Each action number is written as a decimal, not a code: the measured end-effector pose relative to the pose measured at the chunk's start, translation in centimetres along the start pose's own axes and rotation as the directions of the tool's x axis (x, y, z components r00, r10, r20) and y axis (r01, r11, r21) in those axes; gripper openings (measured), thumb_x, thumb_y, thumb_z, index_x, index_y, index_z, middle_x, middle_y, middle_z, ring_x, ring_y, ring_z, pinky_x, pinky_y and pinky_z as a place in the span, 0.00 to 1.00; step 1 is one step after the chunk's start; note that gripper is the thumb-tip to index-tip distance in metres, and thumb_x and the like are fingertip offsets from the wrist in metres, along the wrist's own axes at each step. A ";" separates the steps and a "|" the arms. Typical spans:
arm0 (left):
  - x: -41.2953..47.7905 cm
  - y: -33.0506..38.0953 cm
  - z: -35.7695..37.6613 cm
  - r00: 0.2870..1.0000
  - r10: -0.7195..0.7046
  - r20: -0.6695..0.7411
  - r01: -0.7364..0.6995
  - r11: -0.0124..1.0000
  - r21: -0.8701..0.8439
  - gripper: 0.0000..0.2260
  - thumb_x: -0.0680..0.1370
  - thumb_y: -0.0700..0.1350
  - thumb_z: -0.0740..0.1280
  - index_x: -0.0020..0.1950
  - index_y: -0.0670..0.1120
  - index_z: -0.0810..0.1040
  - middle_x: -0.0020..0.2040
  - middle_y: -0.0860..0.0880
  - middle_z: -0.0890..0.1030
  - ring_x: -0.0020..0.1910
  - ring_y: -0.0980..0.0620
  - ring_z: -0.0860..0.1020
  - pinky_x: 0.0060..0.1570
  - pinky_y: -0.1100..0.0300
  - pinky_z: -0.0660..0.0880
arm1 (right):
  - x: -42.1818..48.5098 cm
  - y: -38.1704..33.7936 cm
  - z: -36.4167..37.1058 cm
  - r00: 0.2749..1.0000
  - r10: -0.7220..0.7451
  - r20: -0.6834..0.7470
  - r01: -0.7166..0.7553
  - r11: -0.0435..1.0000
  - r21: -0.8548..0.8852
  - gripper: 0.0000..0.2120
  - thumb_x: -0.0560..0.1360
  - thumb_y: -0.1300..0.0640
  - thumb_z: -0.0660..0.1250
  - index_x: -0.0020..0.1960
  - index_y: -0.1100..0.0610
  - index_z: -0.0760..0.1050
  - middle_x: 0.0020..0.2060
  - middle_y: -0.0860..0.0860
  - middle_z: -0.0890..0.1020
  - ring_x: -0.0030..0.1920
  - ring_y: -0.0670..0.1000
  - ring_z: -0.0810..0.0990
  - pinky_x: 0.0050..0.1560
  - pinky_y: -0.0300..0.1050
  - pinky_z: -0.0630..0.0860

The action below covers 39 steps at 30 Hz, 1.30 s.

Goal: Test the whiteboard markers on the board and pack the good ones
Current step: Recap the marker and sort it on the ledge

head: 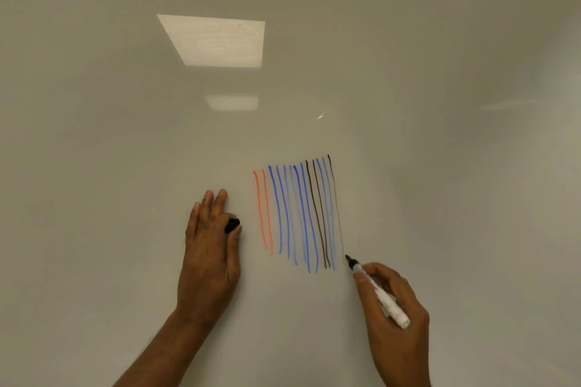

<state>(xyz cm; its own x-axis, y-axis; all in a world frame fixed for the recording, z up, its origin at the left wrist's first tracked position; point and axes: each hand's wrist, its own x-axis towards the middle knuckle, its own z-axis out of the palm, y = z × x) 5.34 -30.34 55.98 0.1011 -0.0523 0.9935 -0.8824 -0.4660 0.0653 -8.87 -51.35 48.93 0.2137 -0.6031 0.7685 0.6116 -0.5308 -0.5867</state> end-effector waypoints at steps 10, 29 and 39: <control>0.0 0.0 0.0 1.000 -0.006 -0.001 0.006 1.000 0.010 0.12 0.85 0.45 0.57 0.58 0.41 0.77 0.78 0.46 0.67 0.82 0.51 0.57 0.81 0.54 0.53 | 9.0 -6.6 4.4 0.982 -0.187 0.000 0.186 0.977 0.099 0.09 0.78 0.54 0.71 0.58 0.52 0.81 0.49 0.50 0.83 0.51 0.49 0.81 0.49 0.38 0.78; -0.1 -0.2 0.2 1.000 0.017 -0.016 -0.017 1.000 0.020 0.13 0.84 0.45 0.57 0.61 0.40 0.76 0.78 0.45 0.68 0.81 0.49 0.59 0.80 0.51 0.55 | 0.2 0.7 -0.9 0.999 -0.023 0.042 0.027 0.995 -0.099 0.10 0.74 0.50 0.72 0.50 0.35 0.80 0.49 0.38 0.82 0.51 0.39 0.80 0.50 0.25 0.73; -2.0 3.7 -3.1 0.961 -0.278 0.006 0.261 0.893 -0.366 0.17 0.85 0.47 0.60 0.73 0.45 0.73 0.72 0.52 0.76 0.75 0.55 0.70 0.74 0.57 0.66 | -2.6 -3.3 -1.4 0.984 0.137 0.113 -0.156 0.971 0.183 0.05 0.70 0.59 0.75 0.45 0.54 0.81 0.37 0.54 0.85 0.37 0.51 0.84 0.40 0.34 0.79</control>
<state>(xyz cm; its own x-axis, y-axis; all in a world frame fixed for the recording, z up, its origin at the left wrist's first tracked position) 0.47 -29.20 54.50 0.3453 0.0739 0.9356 -0.9301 -0.1062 0.3517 -12.53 -48.86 48.50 0.3805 -0.5989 0.7047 0.6998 -0.3117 -0.6427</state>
